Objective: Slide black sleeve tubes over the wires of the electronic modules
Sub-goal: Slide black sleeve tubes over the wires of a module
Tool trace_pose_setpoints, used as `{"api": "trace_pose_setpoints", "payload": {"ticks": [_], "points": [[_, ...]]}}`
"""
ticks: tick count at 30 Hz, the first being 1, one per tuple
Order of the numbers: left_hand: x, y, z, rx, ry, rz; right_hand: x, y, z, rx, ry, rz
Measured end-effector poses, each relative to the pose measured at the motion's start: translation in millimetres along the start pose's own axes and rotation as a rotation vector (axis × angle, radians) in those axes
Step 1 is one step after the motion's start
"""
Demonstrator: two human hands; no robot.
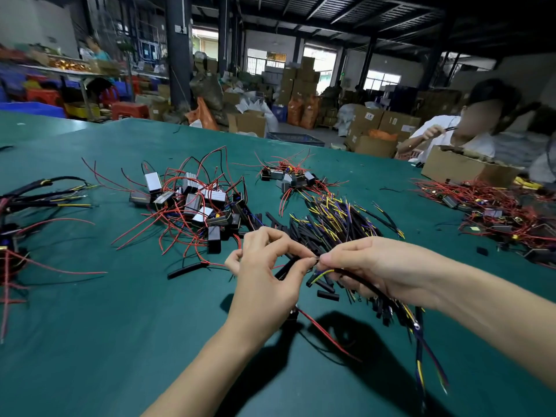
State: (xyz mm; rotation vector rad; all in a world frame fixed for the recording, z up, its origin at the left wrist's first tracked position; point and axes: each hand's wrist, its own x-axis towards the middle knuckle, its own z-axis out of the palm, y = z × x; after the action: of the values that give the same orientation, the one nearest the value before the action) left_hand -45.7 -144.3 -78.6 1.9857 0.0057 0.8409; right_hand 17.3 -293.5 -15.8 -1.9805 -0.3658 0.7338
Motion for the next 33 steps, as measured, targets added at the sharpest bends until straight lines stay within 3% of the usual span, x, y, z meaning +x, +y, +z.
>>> {"api": "trace_pose_setpoints", "payload": {"ticks": [4, 11, 13, 17, 21, 24, 27, 30, 33], "points": [[0, 1, 0, 0.058, -0.028, 0.003, 1, 2, 1, -0.213, 0.151, -0.211], [4, 5, -6, 0.005, -0.164, -0.123, -11, 4, 11, -1.155, 0.424, -0.789], [7, 6, -9, -0.099, -0.22, -0.211, -13, 3, 13, -1.204, 0.393, -0.855], [12, 3, -10, -0.332, -0.295, -0.398, -14, 3, 13, -1.098, 0.35, -0.802], [15, 0, -10, -0.489, -0.364, -0.479, -19, 2, 11, -1.455, 0.358, -0.973], [15, -1, -16, -0.481, -0.514, -0.382, -17, 5, 8, -1.655, 0.337, -1.128], [11, 0, -15, -0.477, -0.437, -0.394, -14, 9, 11, -1.422, 0.459, -1.01], [6, -4, -9, 0.113, -0.146, -0.016, -11, 9, 10, -0.937, 0.423, -0.815], [2, -4, -6, 0.306, -0.029, 0.261, -7, 6, 4, -0.689, 0.377, -0.722]]}}
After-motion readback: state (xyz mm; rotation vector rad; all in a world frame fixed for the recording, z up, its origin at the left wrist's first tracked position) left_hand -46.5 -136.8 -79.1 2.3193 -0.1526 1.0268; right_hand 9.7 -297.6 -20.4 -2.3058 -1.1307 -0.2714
